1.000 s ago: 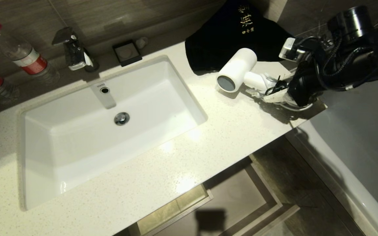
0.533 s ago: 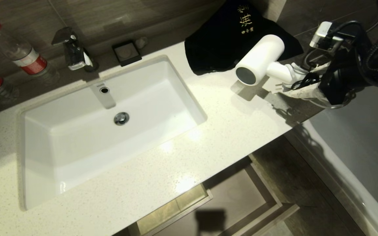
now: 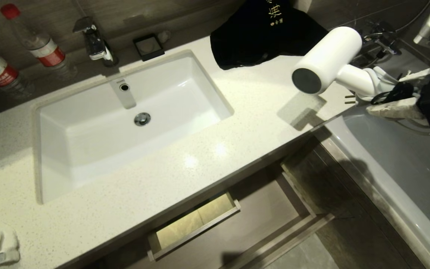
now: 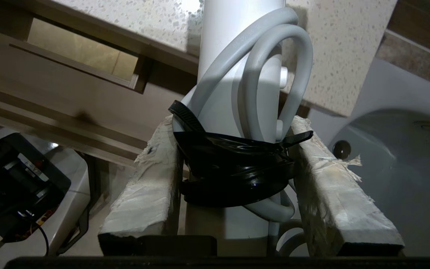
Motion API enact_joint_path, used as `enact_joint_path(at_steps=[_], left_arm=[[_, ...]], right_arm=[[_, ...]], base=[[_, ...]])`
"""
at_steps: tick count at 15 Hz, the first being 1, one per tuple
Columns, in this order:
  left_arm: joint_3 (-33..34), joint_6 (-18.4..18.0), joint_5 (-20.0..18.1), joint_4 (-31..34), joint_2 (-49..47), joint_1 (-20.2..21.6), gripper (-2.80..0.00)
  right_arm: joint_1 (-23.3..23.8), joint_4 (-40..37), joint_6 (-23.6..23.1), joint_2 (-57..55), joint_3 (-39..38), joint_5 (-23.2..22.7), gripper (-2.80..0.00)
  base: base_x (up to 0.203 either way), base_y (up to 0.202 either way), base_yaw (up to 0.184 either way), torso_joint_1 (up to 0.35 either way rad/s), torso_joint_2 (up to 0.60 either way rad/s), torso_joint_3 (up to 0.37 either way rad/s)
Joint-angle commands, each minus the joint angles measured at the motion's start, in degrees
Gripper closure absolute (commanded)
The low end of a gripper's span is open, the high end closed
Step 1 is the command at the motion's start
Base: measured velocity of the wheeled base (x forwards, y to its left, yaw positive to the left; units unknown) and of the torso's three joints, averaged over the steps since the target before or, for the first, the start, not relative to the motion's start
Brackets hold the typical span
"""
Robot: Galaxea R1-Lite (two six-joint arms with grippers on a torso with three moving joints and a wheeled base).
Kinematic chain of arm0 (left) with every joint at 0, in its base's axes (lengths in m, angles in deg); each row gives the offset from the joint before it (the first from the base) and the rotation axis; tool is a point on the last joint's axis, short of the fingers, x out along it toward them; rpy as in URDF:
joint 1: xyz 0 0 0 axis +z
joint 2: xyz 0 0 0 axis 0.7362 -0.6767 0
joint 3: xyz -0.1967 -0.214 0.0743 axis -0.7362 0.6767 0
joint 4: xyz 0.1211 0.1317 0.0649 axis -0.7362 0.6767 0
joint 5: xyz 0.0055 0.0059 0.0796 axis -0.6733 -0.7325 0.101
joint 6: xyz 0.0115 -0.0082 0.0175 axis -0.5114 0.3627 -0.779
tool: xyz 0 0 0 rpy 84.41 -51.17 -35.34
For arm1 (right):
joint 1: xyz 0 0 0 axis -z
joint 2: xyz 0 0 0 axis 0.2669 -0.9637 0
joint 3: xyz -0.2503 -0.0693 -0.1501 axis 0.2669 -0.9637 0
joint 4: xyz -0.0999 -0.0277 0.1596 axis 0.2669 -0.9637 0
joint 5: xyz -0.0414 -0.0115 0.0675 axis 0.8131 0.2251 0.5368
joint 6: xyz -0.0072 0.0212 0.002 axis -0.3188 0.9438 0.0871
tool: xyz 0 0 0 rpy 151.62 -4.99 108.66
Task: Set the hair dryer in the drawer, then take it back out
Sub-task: Put it into the drawer
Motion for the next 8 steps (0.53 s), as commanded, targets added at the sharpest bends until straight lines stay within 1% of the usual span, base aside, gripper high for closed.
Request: enact_joint_path(at_steps=[1, 2, 4, 5, 6, 8], left_arm=[[0.02, 0.0, 0.0, -0.02, 0.03, 0.0, 0.0], [0.05, 0.0, 0.0, -0.03, 0.09, 0.0, 0.0], [-0.04, 0.0, 0.0, -0.01, 0.01, 0.0, 0.0], [0.05, 0.0, 0.0, -0.03, 0.0, 0.0, 0.0], [-0.04, 0.0, 0.0, -0.03, 0.0, 0.0, 0.0], [-0.04, 0.0, 0.0, 0.06, 0.09, 0.0, 0.0]], right_arm=[[1.11, -0.13, 0.37, 5.42, -2.86, -0.13, 0.0], [1.58, -0.21, 2.28, 6.06, -3.56, -0.07, 0.0], [1.93, -0.41, 3.29, 6.43, -3.8, -0.03, 0.0], [2.67, -1.17, 7.41, 7.45, -4.22, 0.09, 0.0], [3.15, -2.51, 8.74, 8.28, -4.81, 0.31, 0.0], [3.28, -3.03, 8.85, 8.46, -4.82, 0.64, 0.0]], base=[[0.0, 0.0, 0.0, -0.315, 0.17, -0.146], [0.0, 0.0, 0.0, -0.317, 0.15, -0.156], [0.0, 0.0, 0.0, -0.312, 0.13, -0.17], [0.0, 0.0, 0.0, -0.301, 0.11, -0.183], [0.0, 0.0, 0.0, -0.291, 0.1, -0.212], [0.0, 0.0, 0.0, -0.284, 0.08, -0.204]])
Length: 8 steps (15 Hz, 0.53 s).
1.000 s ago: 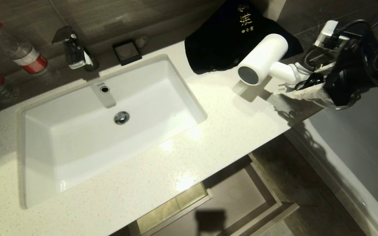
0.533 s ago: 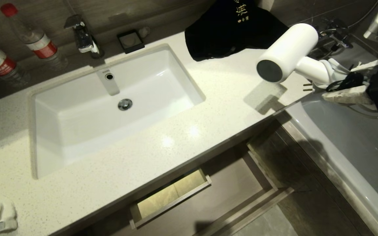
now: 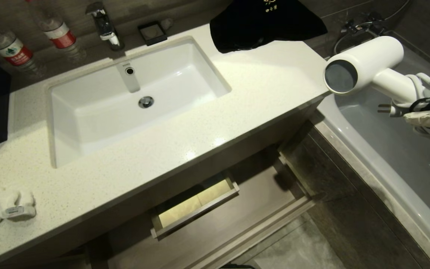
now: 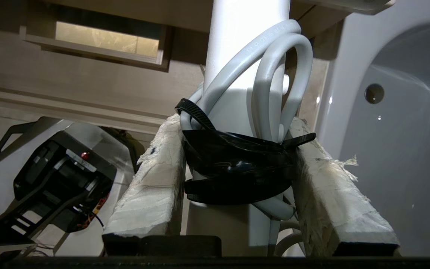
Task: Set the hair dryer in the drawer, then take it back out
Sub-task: Put it into the drawer
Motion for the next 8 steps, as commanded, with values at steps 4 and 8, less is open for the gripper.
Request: enact_joint_path(at_steps=[4, 8], left_arm=[[0.05, 0.0, 0.0, 0.06, 0.09, 0.0, 0.0], [0.04, 0.0, 0.0, 0.02, 0.0, 0.0, 0.0]], right_arm=[[1.51, -0.81, 0.13, 3.89, -2.19, 0.49, 0.0], [3.35, -0.5, -0.04, 5.86, -4.26, 0.4, 0.0]], base=[[0.0, 0.0, 0.0, -0.26, 0.04, -0.222], [0.0, 0.0, 0.0, -0.236, -0.01, -0.252]])
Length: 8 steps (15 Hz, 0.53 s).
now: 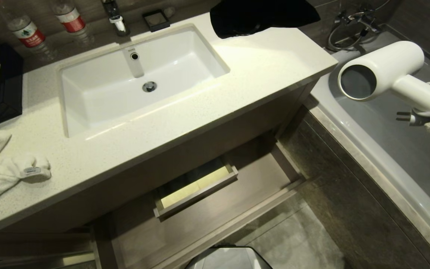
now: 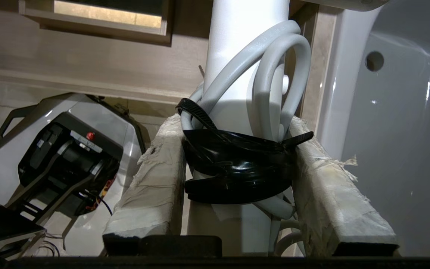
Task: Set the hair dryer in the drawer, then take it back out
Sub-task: Put it into the drawer
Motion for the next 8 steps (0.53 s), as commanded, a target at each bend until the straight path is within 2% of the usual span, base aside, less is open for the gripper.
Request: enact_joint_path(at_steps=[1, 8], left_arm=[[0.02, 0.0, 0.0, 0.06, 0.0, 0.0, 0.0], [-0.02, 0.0, 0.0, 0.02, 0.09, 0.0, 0.0]], right_arm=[[0.5, -0.15, -0.2, 1.12, -0.57, -0.1, 0.0], [0.59, 0.99, -0.29, 1.74, -1.65, -0.19, 0.0]], base=[[0.0, 0.0, 0.0, -0.217, -0.06, -0.285], [0.0, 0.0, 0.0, -0.183, -0.1, -0.283]])
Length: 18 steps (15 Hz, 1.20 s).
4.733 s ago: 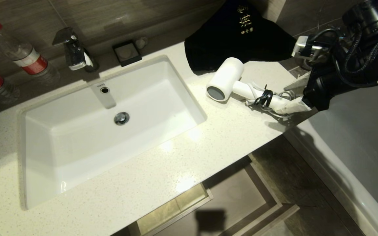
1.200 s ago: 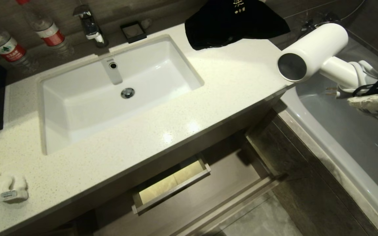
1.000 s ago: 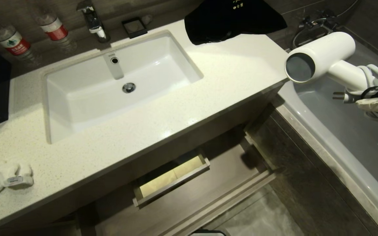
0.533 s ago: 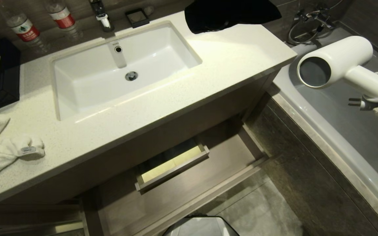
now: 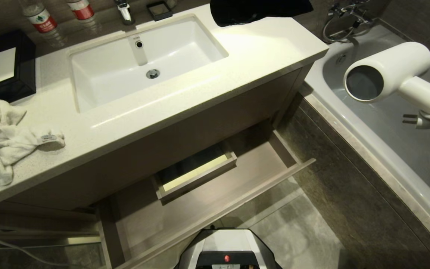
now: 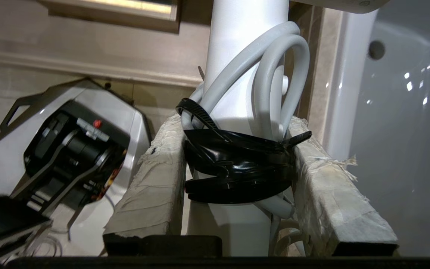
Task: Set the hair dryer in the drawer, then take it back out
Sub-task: Put it into the drawer
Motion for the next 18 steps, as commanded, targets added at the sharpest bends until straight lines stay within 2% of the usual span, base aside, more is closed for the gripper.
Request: enact_joint_path(at_steps=[1, 6, 14, 18], left_arm=[[0.0, 0.02, 0.0, 0.03, 0.02, 0.0, 0.0], [-0.02, 0.02, 0.0, -0.03, 0.09, 0.0, 0.0], [-0.06, 0.02, 0.0, -0.03, 0.0, 0.0, 0.0], [-0.04, 0.02, 0.0, -0.01, 0.0, 0.0, 0.0]], right_arm=[[0.06, 1.03, -0.18, 0.05, -0.06, -0.07, 0.0], [0.16, 3.87, -0.09, -0.55, -1.02, 0.1, 0.0], [0.25, 2.81, -0.27, -0.55, -1.03, -0.08, 0.0], [0.25, 3.32, 0.52, -0.64, -1.28, -0.43, 0.0]], base=[[0.0, 0.0, 0.0, -0.063, -0.06, -0.127], [-0.001, 0.003, 0.015, -0.009, -0.01, -0.032], [0.001, -0.006, 0.159, 0.0, 0.0, 0.0], [0.0, 0.0, 0.021, 0.0, 0.0, -0.001]])
